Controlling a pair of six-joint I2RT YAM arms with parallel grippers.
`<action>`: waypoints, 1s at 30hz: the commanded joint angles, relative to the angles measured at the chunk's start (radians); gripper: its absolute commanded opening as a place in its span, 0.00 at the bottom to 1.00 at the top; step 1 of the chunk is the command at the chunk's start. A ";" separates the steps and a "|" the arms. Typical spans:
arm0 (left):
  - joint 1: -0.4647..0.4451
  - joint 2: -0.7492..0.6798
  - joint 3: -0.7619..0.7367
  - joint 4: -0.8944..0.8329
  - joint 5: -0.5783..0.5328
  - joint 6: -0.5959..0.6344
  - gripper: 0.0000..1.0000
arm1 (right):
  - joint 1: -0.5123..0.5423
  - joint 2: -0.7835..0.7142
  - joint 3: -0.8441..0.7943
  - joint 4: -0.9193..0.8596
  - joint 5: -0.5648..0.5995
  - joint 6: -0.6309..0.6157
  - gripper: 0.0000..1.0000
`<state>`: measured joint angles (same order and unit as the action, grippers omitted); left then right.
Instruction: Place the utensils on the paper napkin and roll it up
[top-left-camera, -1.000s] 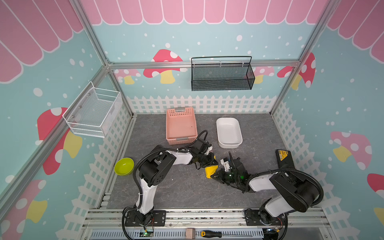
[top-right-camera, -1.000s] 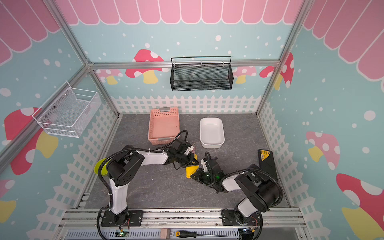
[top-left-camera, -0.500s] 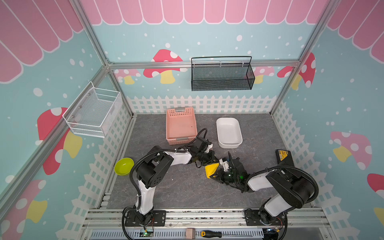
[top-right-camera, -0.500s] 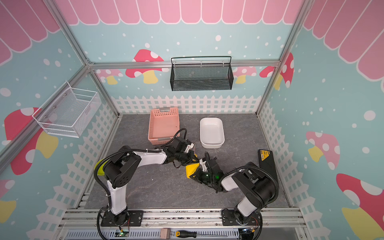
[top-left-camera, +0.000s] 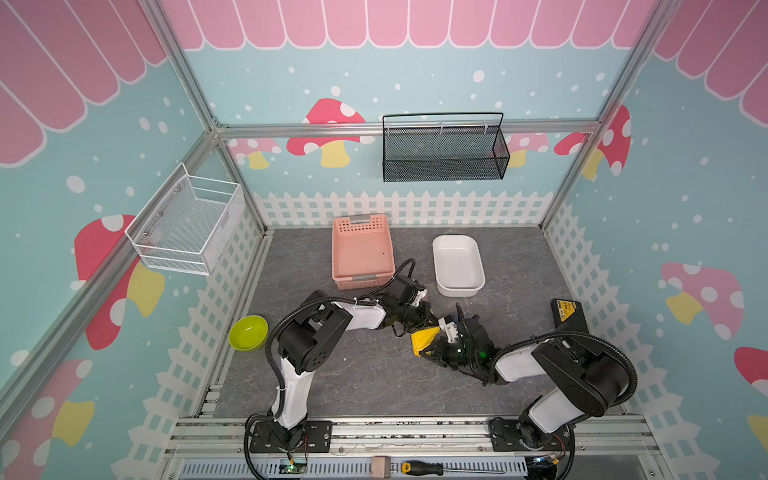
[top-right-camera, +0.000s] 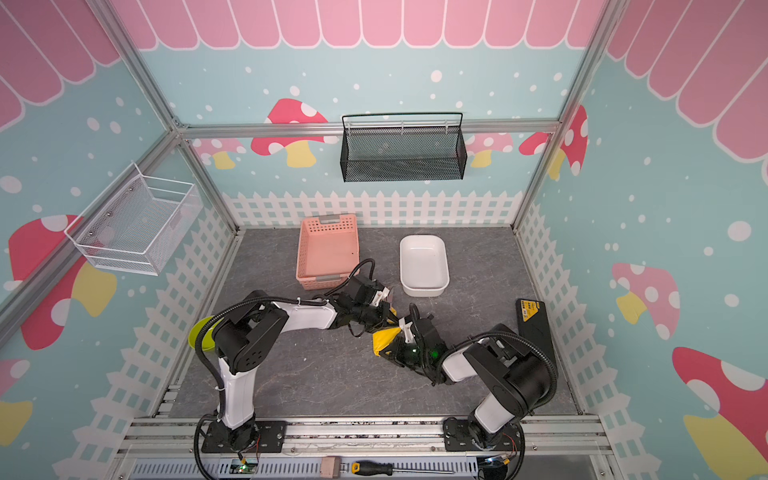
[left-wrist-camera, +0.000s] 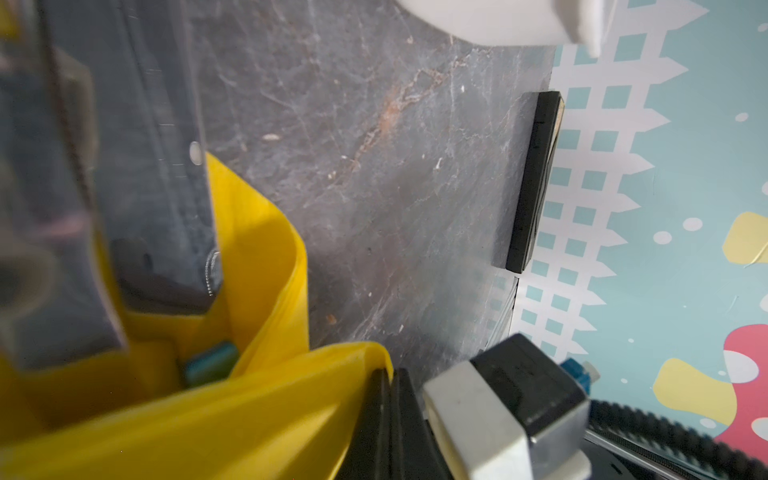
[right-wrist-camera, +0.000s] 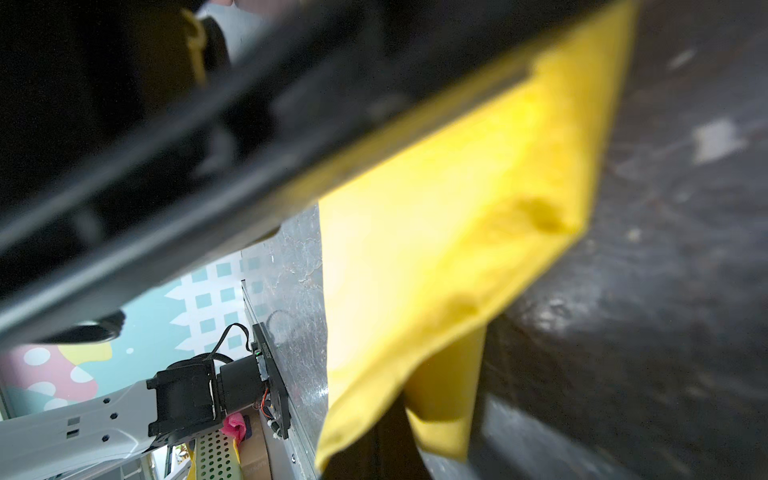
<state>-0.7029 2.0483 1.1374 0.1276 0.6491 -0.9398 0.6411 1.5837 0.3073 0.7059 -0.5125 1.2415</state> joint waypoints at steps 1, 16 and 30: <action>-0.004 0.036 -0.006 0.067 0.002 -0.018 0.00 | 0.000 0.020 -0.017 -0.059 0.017 -0.002 0.00; -0.005 0.077 -0.042 0.081 -0.011 -0.002 0.00 | 0.000 -0.068 0.006 -0.137 0.034 -0.021 0.06; -0.005 0.083 -0.044 0.083 -0.006 -0.001 0.00 | -0.050 -0.337 -0.039 -0.308 0.084 -0.004 0.29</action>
<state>-0.7025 2.0975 1.1110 0.2085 0.6533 -0.9390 0.6094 1.2587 0.2874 0.4408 -0.4427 1.2224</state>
